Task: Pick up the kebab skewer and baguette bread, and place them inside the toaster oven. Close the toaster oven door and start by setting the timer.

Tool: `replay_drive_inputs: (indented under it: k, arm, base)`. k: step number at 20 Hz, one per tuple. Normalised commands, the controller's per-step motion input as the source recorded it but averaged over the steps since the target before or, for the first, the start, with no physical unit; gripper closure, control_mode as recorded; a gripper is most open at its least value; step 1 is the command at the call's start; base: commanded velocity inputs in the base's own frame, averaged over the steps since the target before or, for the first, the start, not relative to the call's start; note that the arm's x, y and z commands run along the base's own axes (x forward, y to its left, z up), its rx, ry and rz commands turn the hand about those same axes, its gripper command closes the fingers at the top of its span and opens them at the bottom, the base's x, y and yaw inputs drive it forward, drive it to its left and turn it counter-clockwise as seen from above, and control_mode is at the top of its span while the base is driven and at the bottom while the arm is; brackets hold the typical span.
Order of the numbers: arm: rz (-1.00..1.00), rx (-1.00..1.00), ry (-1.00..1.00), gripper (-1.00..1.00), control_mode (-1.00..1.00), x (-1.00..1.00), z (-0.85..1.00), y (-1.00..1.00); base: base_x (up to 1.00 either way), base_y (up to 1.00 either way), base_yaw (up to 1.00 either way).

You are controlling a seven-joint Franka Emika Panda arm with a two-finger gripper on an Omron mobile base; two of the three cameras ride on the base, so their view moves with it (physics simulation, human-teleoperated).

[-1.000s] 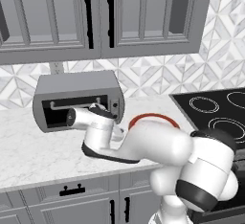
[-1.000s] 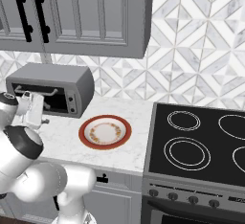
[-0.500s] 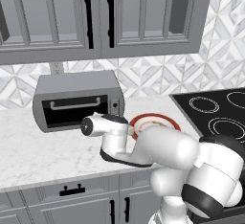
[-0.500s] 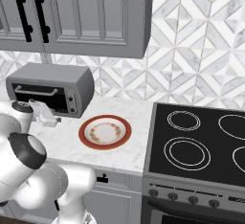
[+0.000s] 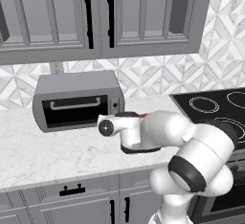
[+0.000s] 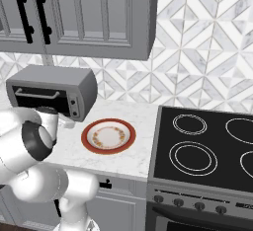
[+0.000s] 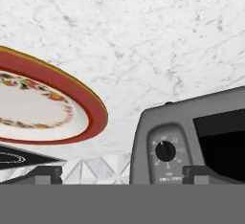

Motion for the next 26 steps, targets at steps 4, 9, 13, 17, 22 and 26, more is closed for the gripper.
replay_drive_inputs:
  k: [4,9,13,17,22,26]
  arm:
    - [0.01,-0.06,0.00,-1.00,-1.00,0.14,-0.11,0.34]
    - [0.00,-0.07,0.00,-1.00,-1.00,0.03,0.00,0.20]
    - [0.01,-0.09,0.00,-1.00,-1.00,0.02,0.00,0.00]
    - [0.02,-0.14,0.00,-1.00,-1.00,0.09,0.01,0.00]
    - [0.04,-0.13,0.00,-1.00,-1.00,0.16,0.04,0.00]
    - [0.02,-0.11,0.00,-1.00,-1.00,0.19,0.04,0.00]
  base:
    - [0.00,0.00,0.00]
    - [0.00,0.00,0.00]
    - [0.00,0.00,0.00]
    - [0.00,0.00,0.00]
    - [0.00,0.00,0.00]
    - [0.00,0.00,0.00]
